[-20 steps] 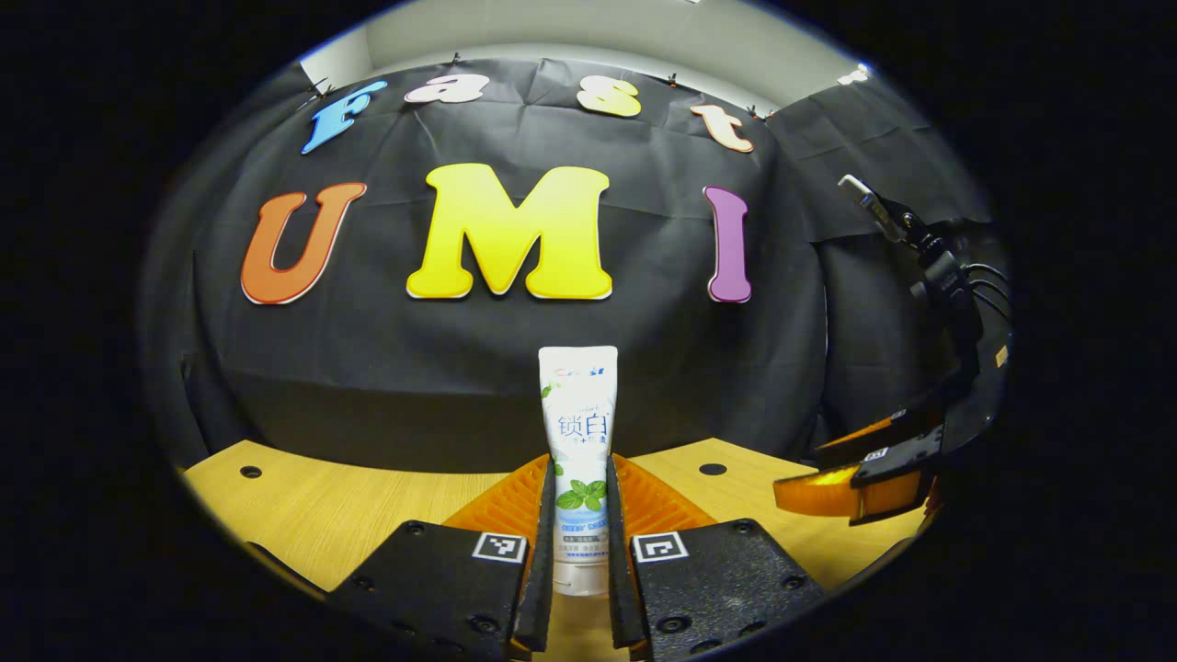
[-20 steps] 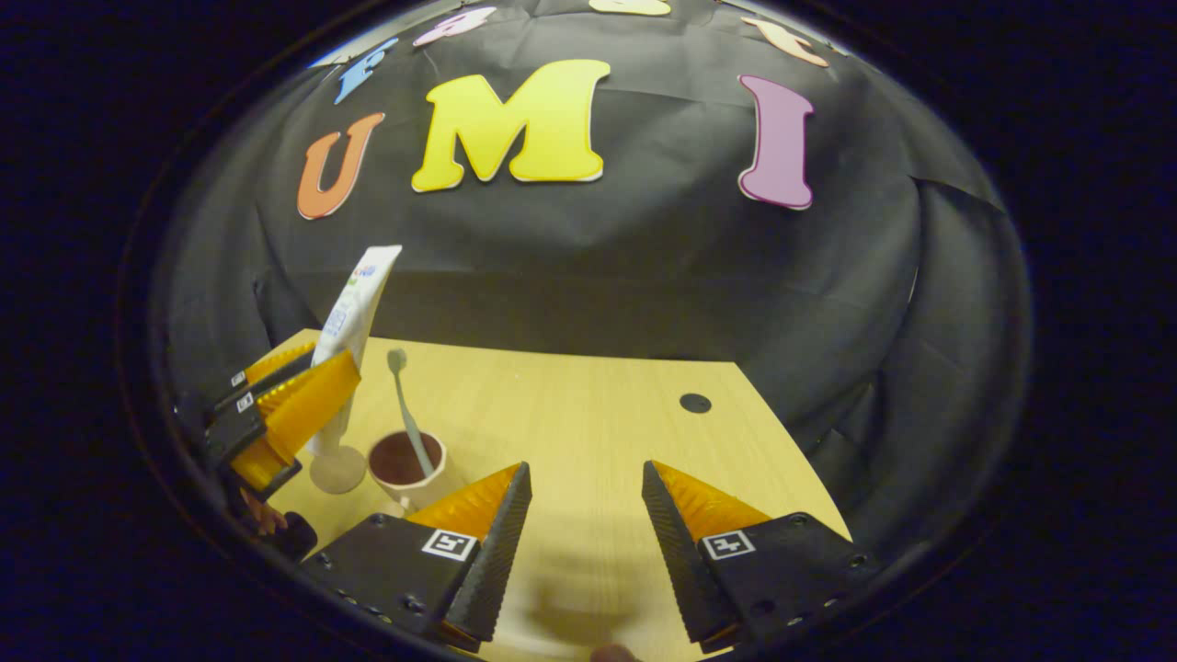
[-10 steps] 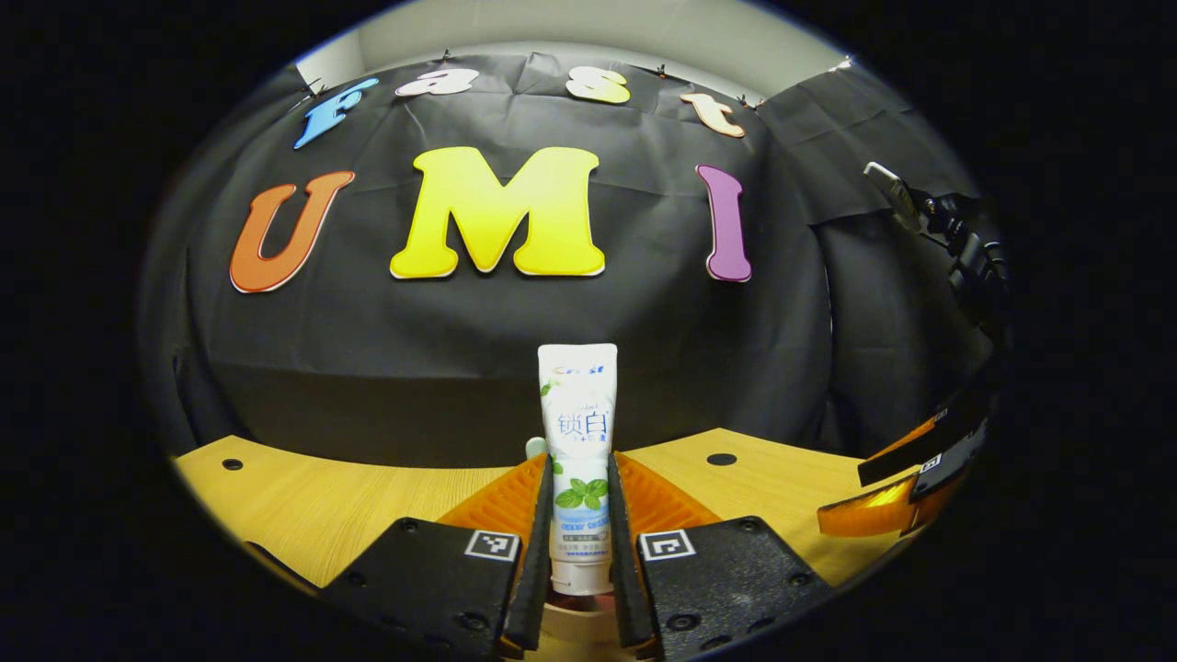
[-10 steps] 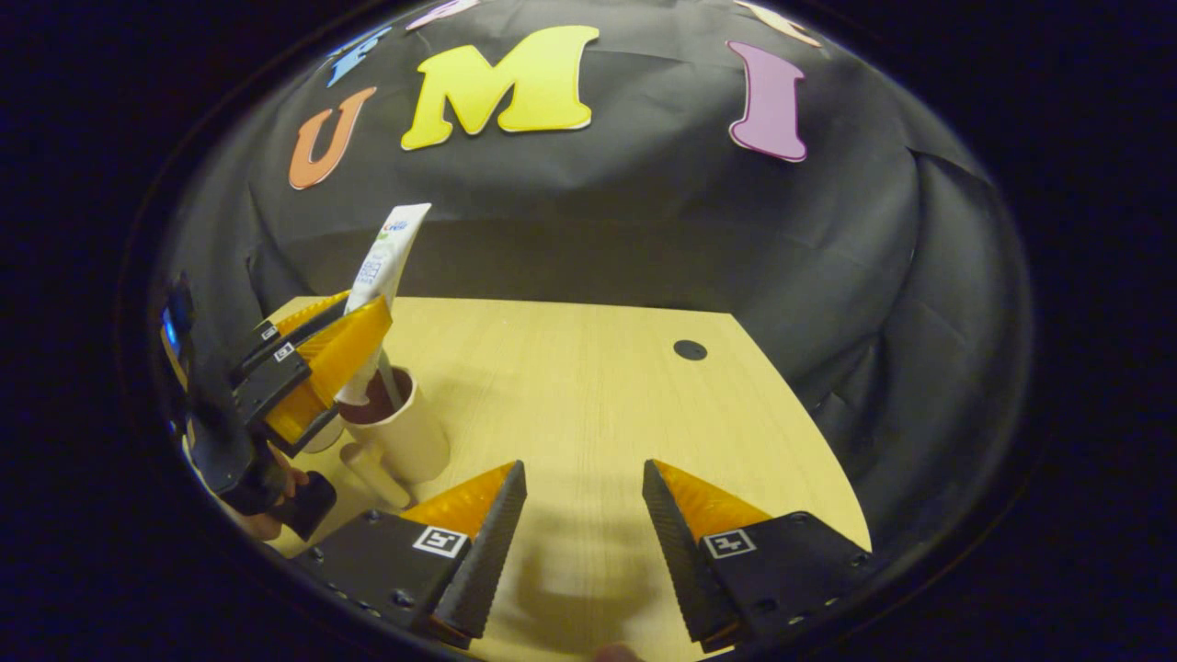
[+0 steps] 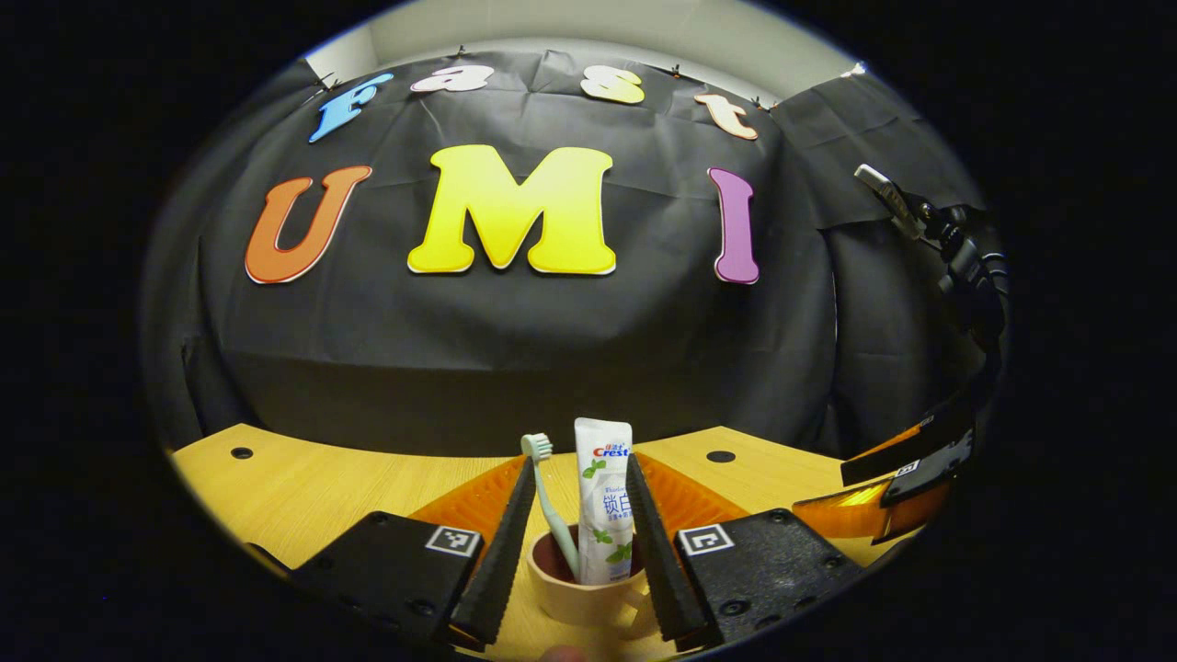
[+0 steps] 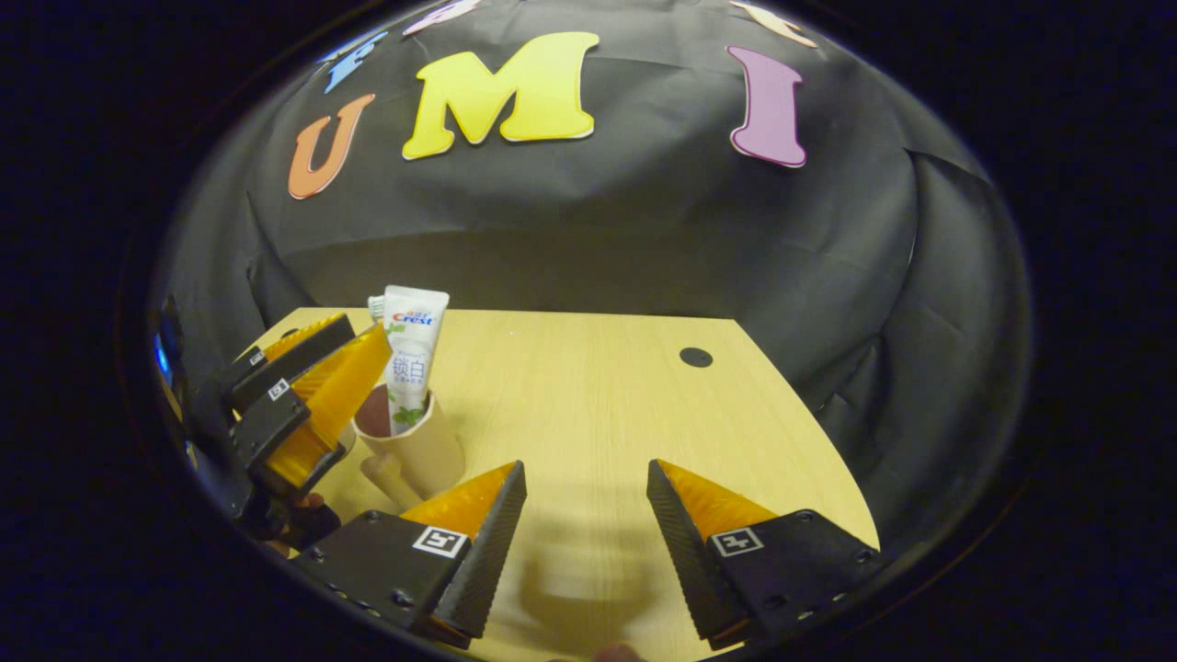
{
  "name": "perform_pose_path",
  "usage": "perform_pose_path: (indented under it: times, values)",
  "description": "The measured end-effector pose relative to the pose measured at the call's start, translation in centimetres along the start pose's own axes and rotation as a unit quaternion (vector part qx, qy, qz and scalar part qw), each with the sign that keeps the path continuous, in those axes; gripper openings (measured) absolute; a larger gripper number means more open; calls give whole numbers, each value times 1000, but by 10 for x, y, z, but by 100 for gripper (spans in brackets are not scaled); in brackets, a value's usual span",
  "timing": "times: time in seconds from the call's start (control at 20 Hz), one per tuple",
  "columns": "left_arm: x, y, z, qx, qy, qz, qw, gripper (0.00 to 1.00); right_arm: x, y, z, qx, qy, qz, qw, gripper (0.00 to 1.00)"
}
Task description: Put the toothbrush and toothpaste on the desktop into the cup, then pick up the cup and place it on the coaster on the desktop.
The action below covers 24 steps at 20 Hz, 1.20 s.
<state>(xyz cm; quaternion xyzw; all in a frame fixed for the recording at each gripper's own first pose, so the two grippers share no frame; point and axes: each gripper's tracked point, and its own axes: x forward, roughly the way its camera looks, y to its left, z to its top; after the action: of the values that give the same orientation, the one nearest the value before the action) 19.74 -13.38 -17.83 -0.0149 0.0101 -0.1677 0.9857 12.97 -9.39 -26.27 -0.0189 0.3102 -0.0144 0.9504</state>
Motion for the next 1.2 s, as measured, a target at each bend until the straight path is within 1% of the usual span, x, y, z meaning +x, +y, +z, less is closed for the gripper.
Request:
perform_pose_path:
  times: [0.05, 0.1, 0.15, 0.2, 0.3, 0.35, 0.4, 0.45, 0.55, 0.7, 0.85, 0.95, 1.1, 1.2]
  values:
    - [-5, 2, 2, 0, 4, 5, 1000, 67, -2, 4, 1, 0, 0, 3, 1000, 84]
    - [-9, 4, 2, 4, 11, 9, 1000, 75, -5, 9, 3, 0, -3, 7, 1000, 84]
    - [-15, 6, 4, 4, 15, 12, 1000, 78, -8, 14, 5, 0, -6, 11, 1000, 87]
    - [-21, 8, 6, 1, 17, 17, 1000, 84, -11, 19, 7, 1, -8, 15, 1000, 88]
    - [-33, 13, 14, -3, 22, 27, 999, 89, -18, 30, 10, 2, -7, 25, 1000, 90]
    - [-40, 17, 17, -4, 28, 34, 999, 90, -21, 35, 11, -1, -4, 29, 1000, 92]
    - [-47, 22, 19, -10, 35, 42, 998, 94, -24, 41, 14, -4, -3, 34, 999, 93]
    - [-57, 27, 20, -17, 43, 50, 998, 96, -27, 46, 17, -7, 0, 37, 999, 94]
    - [-73, 39, 27, -33, 57, 70, 995, 97, -31, 56, 23, -16, 6, 44, 999, 94]
    - [-99, 67, 40, -43, 73, 106, 991, 97, -37, 75, 30, -25, 26, 59, 998, 94]
    - [-121, 98, 53, -39, 83, 140, 986, 97, -35, 94, 22, -27, 73, 71, 994, 95]
    - [-135, 116, 60, -31, 95, 151, 983, 97, -29, 104, 8, -39, 119, 76, 989, 94]
    - [-161, 148, 70, -26, 104, 179, 978, 97, -19, 118, -9, -52, 189, 84, 977, 94]
    - [-177, 166, 73, -31, 111, 201, 973, 97, -10, 127, -10, -56, 214, 86, 971, 94]
